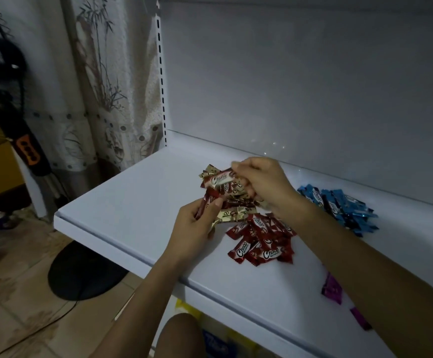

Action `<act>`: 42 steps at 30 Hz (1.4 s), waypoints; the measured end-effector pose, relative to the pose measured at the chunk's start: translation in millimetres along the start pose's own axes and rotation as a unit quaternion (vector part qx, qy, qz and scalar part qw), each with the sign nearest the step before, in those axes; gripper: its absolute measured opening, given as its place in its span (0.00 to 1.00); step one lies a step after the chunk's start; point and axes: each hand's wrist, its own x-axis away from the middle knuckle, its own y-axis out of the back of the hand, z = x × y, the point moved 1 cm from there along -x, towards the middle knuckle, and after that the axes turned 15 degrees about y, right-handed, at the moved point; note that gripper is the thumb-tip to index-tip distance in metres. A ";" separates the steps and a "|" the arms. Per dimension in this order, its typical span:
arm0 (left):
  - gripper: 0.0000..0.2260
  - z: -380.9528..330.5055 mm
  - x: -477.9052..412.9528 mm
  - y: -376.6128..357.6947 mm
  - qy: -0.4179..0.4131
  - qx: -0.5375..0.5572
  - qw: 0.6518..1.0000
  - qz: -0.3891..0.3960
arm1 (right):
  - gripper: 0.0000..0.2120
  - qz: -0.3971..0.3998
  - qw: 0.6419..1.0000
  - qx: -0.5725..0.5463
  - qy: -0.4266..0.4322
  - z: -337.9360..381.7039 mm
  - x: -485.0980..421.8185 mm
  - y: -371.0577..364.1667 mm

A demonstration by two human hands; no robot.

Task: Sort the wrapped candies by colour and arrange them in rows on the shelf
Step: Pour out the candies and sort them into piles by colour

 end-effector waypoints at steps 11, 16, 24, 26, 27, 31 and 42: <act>0.14 -1.7 -2.1 -1.7 -0.002 0.024 0.999 -0.040 | 0.18 0.115 0.988 0.066 -0.074 -11.4 14.7 16.7; 0.17 -6.5 -0.2 0.3 -0.022 0.029 0.999 -0.037 | 0.09 0.176 0.978 0.113 0.001 -8.7 30.9 0.5; 0.08 -6.4 2.1 -1.4 -0.029 -0.003 1.000 0.002 | 0.05 0.054 0.998 0.031 -0.020 -7.7 33.6 8.4; 0.07 -5.3 2.1 -0.9 -0.023 -0.009 1.000 -0.010 | 0.04 0.023 0.999 0.021 -0.021 -9.8 32.9 10.6; 0.07 -4.7 2.5 -0.5 -0.021 -0.009 1.000 -0.021 | 0.03 0.003 1.000 0.018 -0.017 -10.3 32.3 12.6; 0.11 -6.3 4.1 -1.5 -0.019 0.019 0.999 -0.046 | 0.04 -0.084 0.996 0.000 -0.015 -11.4 23.9 26.7; 0.12 -10.4 7.9 -4.4 -0.011 0.029 0.999 -0.026 | 0.20 0.041 0.993 0.104 -0.048 -14.9 6.6 24.7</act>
